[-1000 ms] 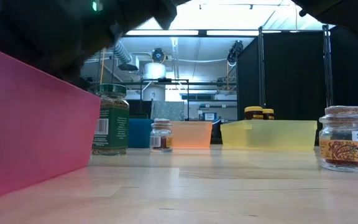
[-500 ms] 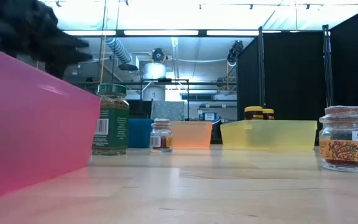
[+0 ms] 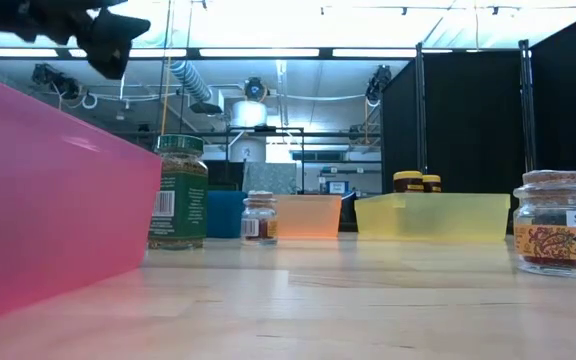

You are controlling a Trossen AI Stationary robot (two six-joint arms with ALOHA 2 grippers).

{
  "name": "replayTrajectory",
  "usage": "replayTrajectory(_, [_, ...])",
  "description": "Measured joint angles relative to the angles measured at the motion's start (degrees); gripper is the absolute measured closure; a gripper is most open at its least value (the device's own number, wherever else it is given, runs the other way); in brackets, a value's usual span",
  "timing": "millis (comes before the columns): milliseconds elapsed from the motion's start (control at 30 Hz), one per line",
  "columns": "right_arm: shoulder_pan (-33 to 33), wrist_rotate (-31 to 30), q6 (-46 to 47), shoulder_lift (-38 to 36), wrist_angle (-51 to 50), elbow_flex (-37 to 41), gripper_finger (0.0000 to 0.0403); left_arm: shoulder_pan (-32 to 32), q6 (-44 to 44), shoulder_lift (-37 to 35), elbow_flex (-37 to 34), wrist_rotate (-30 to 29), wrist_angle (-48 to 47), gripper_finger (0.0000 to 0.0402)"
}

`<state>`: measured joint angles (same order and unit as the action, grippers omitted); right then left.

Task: Sort spices by type
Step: Adjust the green seasoning bottle in the red bin

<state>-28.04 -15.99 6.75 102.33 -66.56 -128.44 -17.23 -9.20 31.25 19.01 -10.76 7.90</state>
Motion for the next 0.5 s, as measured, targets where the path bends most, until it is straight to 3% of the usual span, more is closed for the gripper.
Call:
replayTrajectory(300, [-3.4, 0.47, 10.31, -0.64, -11.52, 0.02, 0.0179, -4.26, 10.33, 17.76, 7.23, 0.37, 0.11, 0.0218])
replayTrajectory(500, [-4.85, 0.6, 22.6, -0.6, -23.85, 0.09, 0.0179, -4.22, 9.92, 25.12, 10.42, -0.51, 4.03, 0.0218])
